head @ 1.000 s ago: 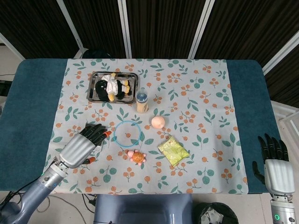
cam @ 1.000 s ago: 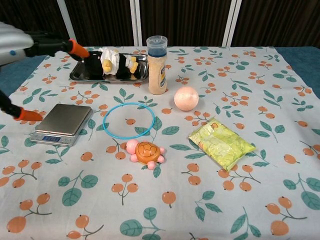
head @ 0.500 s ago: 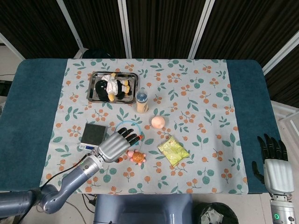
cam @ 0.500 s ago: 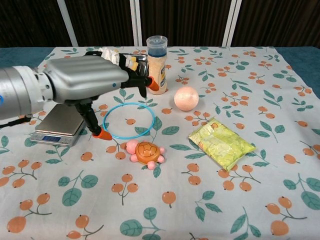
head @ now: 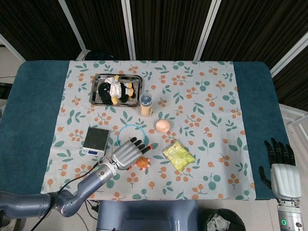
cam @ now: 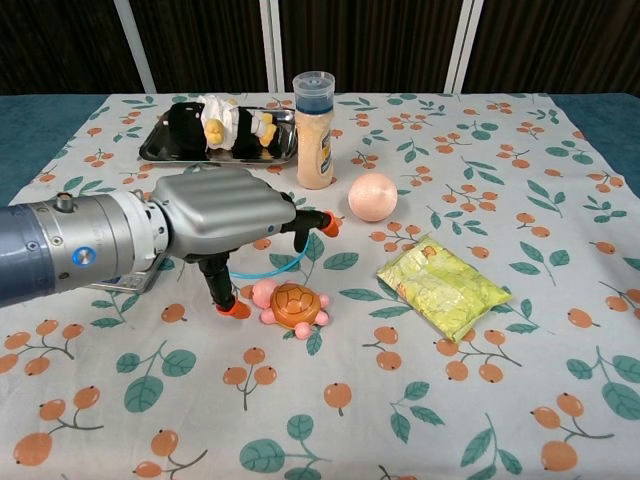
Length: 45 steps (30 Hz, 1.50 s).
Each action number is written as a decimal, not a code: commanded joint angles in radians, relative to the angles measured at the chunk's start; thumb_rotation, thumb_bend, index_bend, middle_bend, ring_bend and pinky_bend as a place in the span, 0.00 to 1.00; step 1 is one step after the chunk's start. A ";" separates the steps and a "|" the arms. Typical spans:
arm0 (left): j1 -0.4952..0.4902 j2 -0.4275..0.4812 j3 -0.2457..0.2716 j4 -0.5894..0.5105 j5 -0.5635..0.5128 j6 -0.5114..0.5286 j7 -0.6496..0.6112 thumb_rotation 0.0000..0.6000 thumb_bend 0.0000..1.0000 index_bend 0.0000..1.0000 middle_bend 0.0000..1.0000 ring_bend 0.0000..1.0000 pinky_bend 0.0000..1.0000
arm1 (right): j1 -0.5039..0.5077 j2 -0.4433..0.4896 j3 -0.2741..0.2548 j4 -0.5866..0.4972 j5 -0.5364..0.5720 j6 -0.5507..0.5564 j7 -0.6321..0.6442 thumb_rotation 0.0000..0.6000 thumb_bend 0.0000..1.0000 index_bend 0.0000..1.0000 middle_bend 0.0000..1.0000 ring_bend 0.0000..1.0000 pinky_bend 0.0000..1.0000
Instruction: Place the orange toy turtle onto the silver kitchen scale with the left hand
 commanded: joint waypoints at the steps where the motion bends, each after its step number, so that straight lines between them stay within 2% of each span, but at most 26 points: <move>1: -0.012 -0.027 0.009 0.025 -0.003 0.007 0.014 1.00 0.11 0.15 0.30 0.20 0.23 | 0.001 0.000 0.000 0.001 0.002 -0.002 0.001 1.00 0.50 0.01 0.00 0.01 0.00; 6: -0.023 -0.064 0.018 0.052 0.004 0.016 0.012 1.00 0.12 0.17 0.32 0.21 0.25 | 0.003 -0.001 0.002 0.004 0.008 -0.009 0.004 1.00 0.50 0.01 0.00 0.01 0.00; 12: -0.034 -0.086 0.044 0.084 0.012 0.019 0.030 1.00 0.14 0.21 0.41 0.31 0.40 | 0.003 0.002 0.004 0.006 0.013 -0.010 0.012 1.00 0.50 0.01 0.00 0.01 0.00; 16: -0.040 -0.093 0.053 0.092 0.025 0.022 0.029 1.00 0.19 0.26 0.48 0.37 0.46 | 0.004 0.003 0.004 0.007 0.015 -0.011 0.014 1.00 0.50 0.01 0.00 0.01 0.00; 23: -0.045 -0.105 0.063 0.112 0.058 0.045 0.030 1.00 0.29 0.33 0.56 0.42 0.49 | 0.005 0.002 0.002 0.007 0.014 -0.015 0.014 1.00 0.50 0.01 0.00 0.01 0.00; 31: -0.040 -0.096 0.070 0.122 0.074 0.073 0.026 1.00 0.31 0.34 0.57 0.43 0.49 | 0.006 0.002 0.001 0.008 0.013 -0.016 0.015 1.00 0.50 0.01 0.00 0.01 0.00; 35: -0.029 -0.057 0.066 0.092 0.100 0.108 0.007 1.00 0.31 0.33 0.57 0.43 0.49 | 0.006 0.003 0.000 0.008 0.013 -0.016 0.016 1.00 0.50 0.01 0.00 0.01 0.00; 38: -0.006 0.008 0.068 0.056 0.132 0.157 -0.017 1.00 0.31 0.33 0.57 0.43 0.49 | 0.006 0.002 -0.001 0.009 0.012 -0.018 0.015 1.00 0.50 0.01 0.00 0.01 0.00; 45: 0.080 0.186 0.118 0.020 0.196 0.260 -0.121 1.00 0.31 0.32 0.56 0.43 0.49 | 0.008 -0.002 -0.006 0.006 0.004 -0.019 0.005 1.00 0.50 0.01 0.00 0.01 0.00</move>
